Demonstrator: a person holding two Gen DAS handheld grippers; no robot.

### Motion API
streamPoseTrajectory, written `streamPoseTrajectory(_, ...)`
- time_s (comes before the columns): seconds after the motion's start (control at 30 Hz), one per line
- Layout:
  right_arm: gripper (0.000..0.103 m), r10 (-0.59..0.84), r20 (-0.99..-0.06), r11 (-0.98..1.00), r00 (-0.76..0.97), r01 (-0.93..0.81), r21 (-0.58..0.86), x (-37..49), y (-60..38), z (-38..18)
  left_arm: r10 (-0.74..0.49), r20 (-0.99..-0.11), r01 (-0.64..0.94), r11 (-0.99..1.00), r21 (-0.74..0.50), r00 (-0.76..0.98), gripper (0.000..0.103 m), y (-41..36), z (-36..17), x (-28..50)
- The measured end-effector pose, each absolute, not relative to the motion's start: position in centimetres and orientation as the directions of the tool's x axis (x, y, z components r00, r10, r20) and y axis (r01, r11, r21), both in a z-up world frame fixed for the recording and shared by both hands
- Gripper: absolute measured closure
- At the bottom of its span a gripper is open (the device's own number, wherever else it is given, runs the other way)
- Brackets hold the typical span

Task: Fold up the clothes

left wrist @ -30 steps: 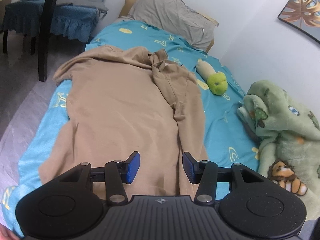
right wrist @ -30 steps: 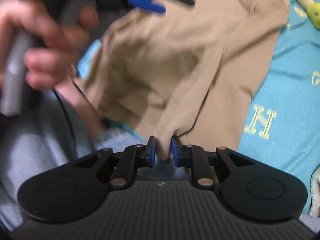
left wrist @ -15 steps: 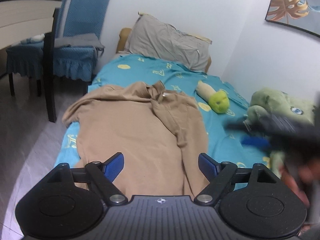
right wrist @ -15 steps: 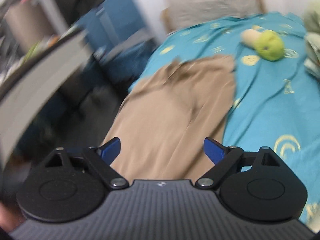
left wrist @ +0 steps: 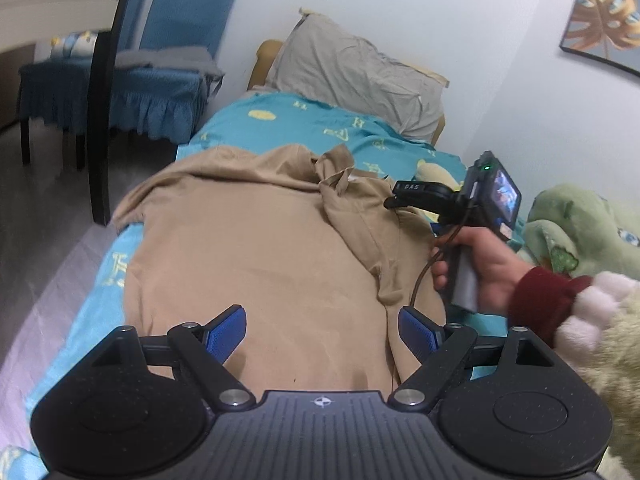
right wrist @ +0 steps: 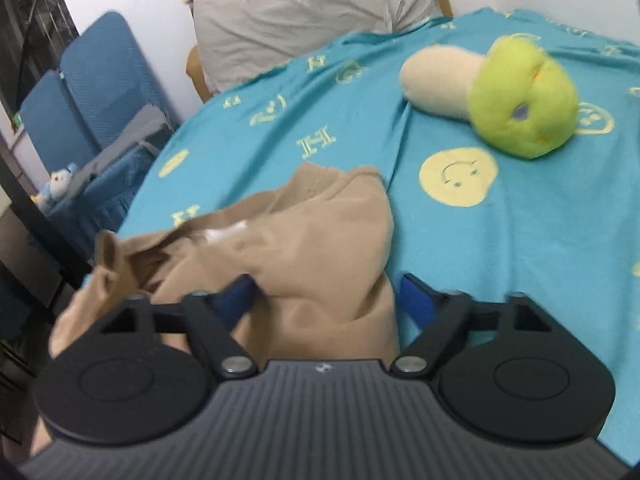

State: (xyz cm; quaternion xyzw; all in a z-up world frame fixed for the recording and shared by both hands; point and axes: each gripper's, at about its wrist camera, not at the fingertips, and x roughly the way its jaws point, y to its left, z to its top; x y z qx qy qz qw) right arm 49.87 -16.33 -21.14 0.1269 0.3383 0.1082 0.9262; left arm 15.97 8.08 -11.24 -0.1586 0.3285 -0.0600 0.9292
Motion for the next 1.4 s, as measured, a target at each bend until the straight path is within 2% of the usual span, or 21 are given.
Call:
streamPoseTrajectory(0.03,0.048,0.270,-0.591,0.956,0.760,-0.141,0.255,49.9,-15.6,-21.2,-0.222,-0.593,0.000,0.936,-0.351,0.774,0.018,8.4,-11.4,16.1)
streamPoseTrajectory(0.07,0.072,0.256,-0.584,0.963,0.771,-0.152,0.223,49.9,-15.2,-21.1,-0.228,-0.589,-0.003,0.932,-0.363,0.775,0.018,8.6,-11.4,16.0)
streamPoseTrajectory(0.1,0.085,0.243,-0.577,0.968,0.779,-0.154,0.200,49.8,-14.9,-21.0,-0.233,-0.586,-0.005,0.927,-0.376,0.776,0.018,8.9,-11.4,15.9)
streamPoseTrajectory(0.13,0.089,0.232,-0.567,0.970,0.791,-0.146,0.193,49.9,-14.8,-20.8,-0.227,-0.584,-0.013,0.926,-0.378,0.779,0.018,9.0,-11.4,15.8)
streamPoseTrajectory(0.27,0.094,0.175,-0.540,0.983,0.823,-0.112,0.148,50.8,-14.6,-19.5,-0.199,-0.585,-0.046,0.925,-0.376,0.786,0.018,9.6,-11.2,15.2)
streamPoseTrajectory(0.4,0.095,0.111,-0.552,0.992,0.827,-0.055,0.116,52.7,-14.6,-18.7,-0.196,-0.593,-0.045,0.929,-0.366,0.781,0.018,9.7,-11.4,15.3)
streamPoseTrajectory(0.53,0.095,0.107,-0.591,0.993,0.800,-0.060,0.099,54.1,-14.7,-19.6,-0.192,-0.622,-0.038,0.941,-0.336,0.759,0.018,9.0,-12.1,15.9)
streamPoseTrajectory(0.63,0.090,0.130,-0.585,0.989,0.801,-0.061,0.136,53.2,-15.0,-19.4,-0.186,-0.635,-0.032,0.949,-0.315,0.750,0.018,8.5,-12.5,16.3)
streamPoseTrajectory(0.67,0.086,0.138,-0.589,0.988,0.796,-0.068,0.139,52.9,-15.1,-19.2,-0.183,-0.636,-0.028,0.952,-0.306,0.750,0.018,8.3,-12.5,16.3)
streamPoseTrajectory(0.7,0.069,0.145,-0.587,0.987,0.797,-0.076,0.140,52.2,-15.2,-18.7,-0.178,-0.635,-0.023,0.955,-0.295,0.752,0.018,8.1,-12.5,16.2)
streamPoseTrajectory(0.73,0.057,0.150,-0.581,0.987,0.800,-0.085,0.139,51.4,-15.2,-18.1,-0.170,-0.631,-0.018,0.960,-0.280,0.757,0.018,7.9,-12.4,16.1)
streamPoseTrajectory(0.77,0.030,0.167,-0.565,0.984,0.808,-0.096,0.152,50.2,-15.3,-17.3,-0.161,-0.625,-0.013,0.965,-0.264,0.764,0.018,7.7,-12.2,15.9)
streamPoseTrajectory(0.8,0.010,0.193,-0.541,0.977,0.818,-0.113,0.178,48.9,-15.6,-16.5,-0.152,-0.619,-0.008,0.969,-0.247,0.770,0.018,7.5,-12.0,15.8)
streamPoseTrajectory(0.83,0.010,0.222,-0.524,0.970,0.822,-0.130,0.206,47.5,-15.8,-15.5,-0.146,-0.611,-0.002,0.972,-0.234,0.778,0.018,7.3,-11.8,15.5)
streamPoseTrajectory(0.9,0.000,0.278,-0.511,0.952,0.813,-0.161,0.260,44.3,-16.3,-13.4,-0.142,-0.603,0.008,0.976,-0.220,0.785,0.018,7.1,-11.4,15.2)
streamPoseTrajectory(1.13,0.000,0.353,-0.430,0.929,0.831,-0.258,0.264,28.3,-16.6,-7.4,-0.143,-0.557,0.018,0.974,-0.224,0.818,0.016,7.1,-9.5,13.5)
streamPoseTrajectory(1.27,0.000,0.384,-0.383,0.903,0.840,-0.257,0.343,19.6,-17.1,-6.5,-0.098,-0.517,0.016,0.987,-0.160,0.850,0.015,6.3,-8.3,11.9)
streamPoseTrajectory(1.4,0.000,0.364,-0.363,0.920,0.858,-0.271,0.283,14.7,-17.3,-7.3,-0.104,-0.493,0.023,0.986,-0.166,0.864,0.012,6.4,-7.6,10.3)
